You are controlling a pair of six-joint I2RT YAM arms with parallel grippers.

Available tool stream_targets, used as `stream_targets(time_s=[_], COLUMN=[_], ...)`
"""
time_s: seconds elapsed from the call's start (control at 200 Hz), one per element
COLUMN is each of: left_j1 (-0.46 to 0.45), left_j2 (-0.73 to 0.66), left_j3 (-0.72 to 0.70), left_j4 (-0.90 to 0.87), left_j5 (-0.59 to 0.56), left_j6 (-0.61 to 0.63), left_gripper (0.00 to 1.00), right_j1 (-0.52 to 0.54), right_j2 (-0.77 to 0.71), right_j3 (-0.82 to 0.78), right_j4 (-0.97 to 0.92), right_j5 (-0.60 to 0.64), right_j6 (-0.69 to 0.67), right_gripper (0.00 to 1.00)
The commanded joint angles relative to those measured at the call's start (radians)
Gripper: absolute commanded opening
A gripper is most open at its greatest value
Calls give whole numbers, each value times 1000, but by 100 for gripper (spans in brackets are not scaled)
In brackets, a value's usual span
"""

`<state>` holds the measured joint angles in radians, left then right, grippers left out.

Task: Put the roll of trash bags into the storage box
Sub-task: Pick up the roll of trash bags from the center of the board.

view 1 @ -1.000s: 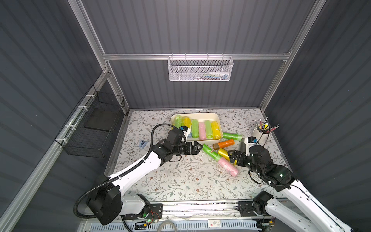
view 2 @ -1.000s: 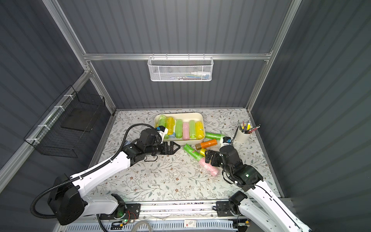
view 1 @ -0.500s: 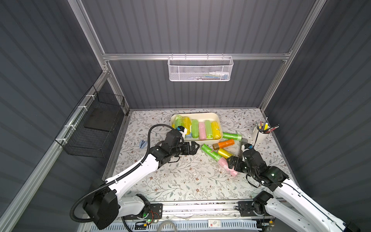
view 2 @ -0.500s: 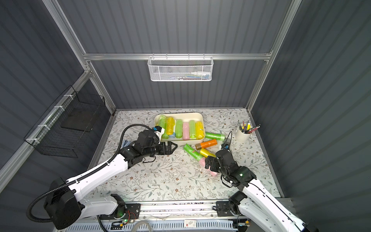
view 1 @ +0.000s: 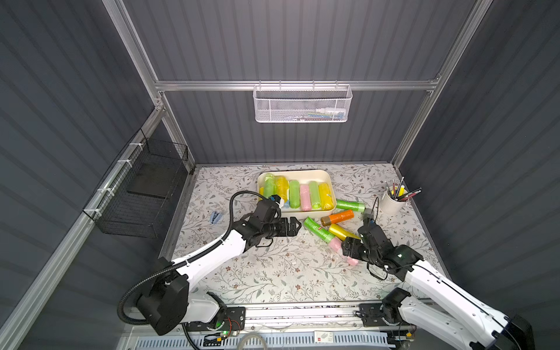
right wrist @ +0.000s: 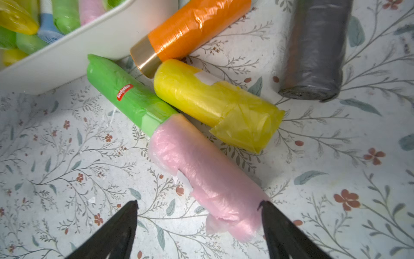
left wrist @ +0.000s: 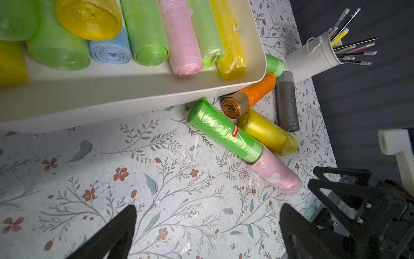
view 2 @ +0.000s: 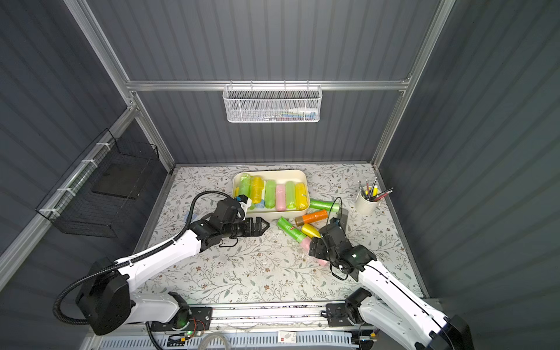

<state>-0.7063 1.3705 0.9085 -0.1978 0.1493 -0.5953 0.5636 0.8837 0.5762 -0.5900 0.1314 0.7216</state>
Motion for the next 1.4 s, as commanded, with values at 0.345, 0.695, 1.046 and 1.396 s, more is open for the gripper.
stream_targets(time_s=[0.345, 0.695, 1.046, 1.396], left_j1=[-4, -4, -4, -4], left_j2=[57, -16, 22, 29], left_j3=[123, 90, 108, 60], left_j4=[-66, -87, -105, -89], left_j5=[6, -32, -63, -59], left_j6=[78, 109, 130, 106], left_gripper=[100, 100, 100, 100], right_j1=[39, 65, 67, 65], right_j2=[147, 353, 434, 515], right_j3=[104, 195, 215, 238], right_j4=[-43, -113, -80, -56], right_j5=[-15, 23, 7, 4], right_j6=[-81, -211, -277, -333], right_gripper=[83, 82, 82, 81])
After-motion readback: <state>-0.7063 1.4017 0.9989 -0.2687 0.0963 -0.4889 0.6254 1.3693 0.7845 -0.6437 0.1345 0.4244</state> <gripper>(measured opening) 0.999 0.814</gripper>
